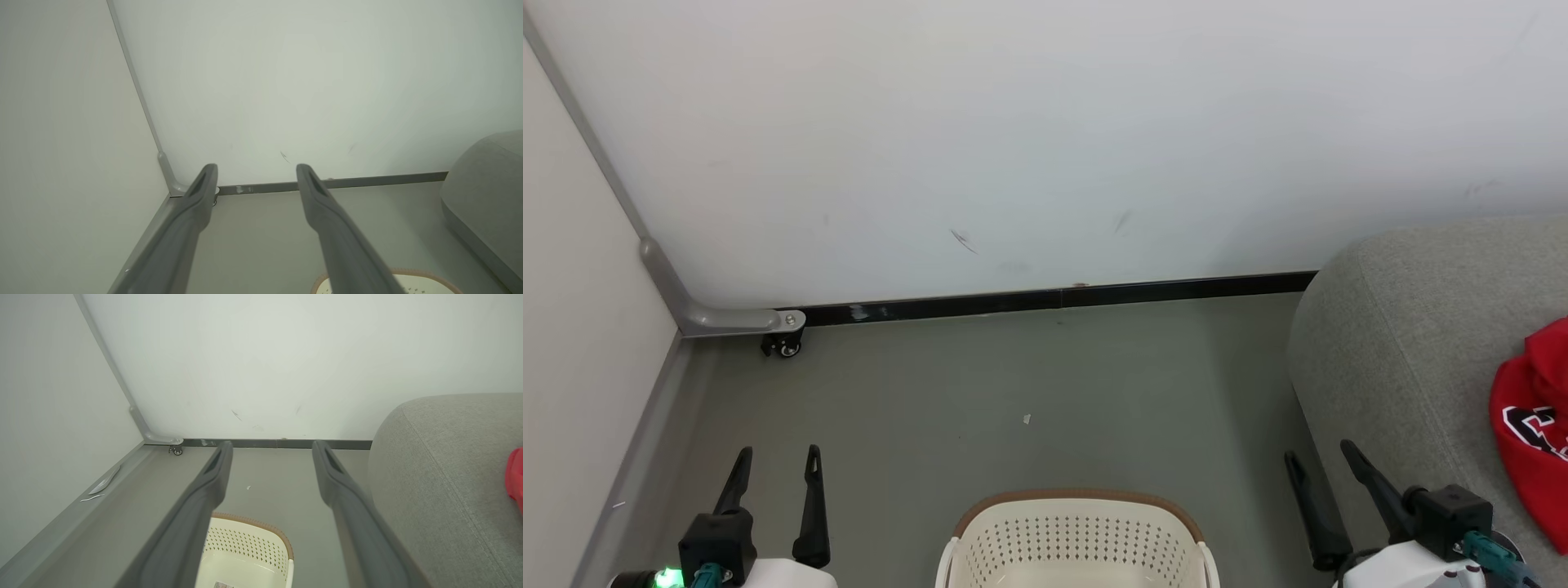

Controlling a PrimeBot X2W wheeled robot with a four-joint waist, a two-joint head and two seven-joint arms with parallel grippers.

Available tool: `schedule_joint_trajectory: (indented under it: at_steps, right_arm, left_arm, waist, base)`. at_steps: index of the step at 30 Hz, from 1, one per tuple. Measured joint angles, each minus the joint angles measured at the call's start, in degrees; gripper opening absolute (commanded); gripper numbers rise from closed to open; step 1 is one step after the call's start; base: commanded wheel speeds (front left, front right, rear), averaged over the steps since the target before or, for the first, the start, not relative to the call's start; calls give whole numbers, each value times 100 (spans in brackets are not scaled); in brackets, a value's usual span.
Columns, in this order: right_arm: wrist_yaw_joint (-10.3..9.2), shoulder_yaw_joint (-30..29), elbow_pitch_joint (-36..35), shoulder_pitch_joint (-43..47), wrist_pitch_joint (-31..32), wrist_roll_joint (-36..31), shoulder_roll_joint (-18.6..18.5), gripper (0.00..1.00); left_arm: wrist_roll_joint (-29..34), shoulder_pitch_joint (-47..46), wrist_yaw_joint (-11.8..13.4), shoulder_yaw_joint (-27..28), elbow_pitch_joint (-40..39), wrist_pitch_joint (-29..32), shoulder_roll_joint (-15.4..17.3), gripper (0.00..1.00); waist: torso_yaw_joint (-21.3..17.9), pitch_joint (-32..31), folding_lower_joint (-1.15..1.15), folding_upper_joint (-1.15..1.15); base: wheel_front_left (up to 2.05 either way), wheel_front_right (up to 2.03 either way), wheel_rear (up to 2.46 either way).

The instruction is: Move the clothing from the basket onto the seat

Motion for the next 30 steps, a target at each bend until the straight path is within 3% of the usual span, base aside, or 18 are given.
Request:
schedule_joint_trajectory:
  at_steps: [30]
  right_arm:
    - [0, -37, -474, 327, 1, -151, 74, 100]
  left_arm:
    - [242, -48, -36, -4, 332, 0, 85, 100]
  waist:
    - [98, 34, 0, 0]
  base:
    - [0, 0, 0]
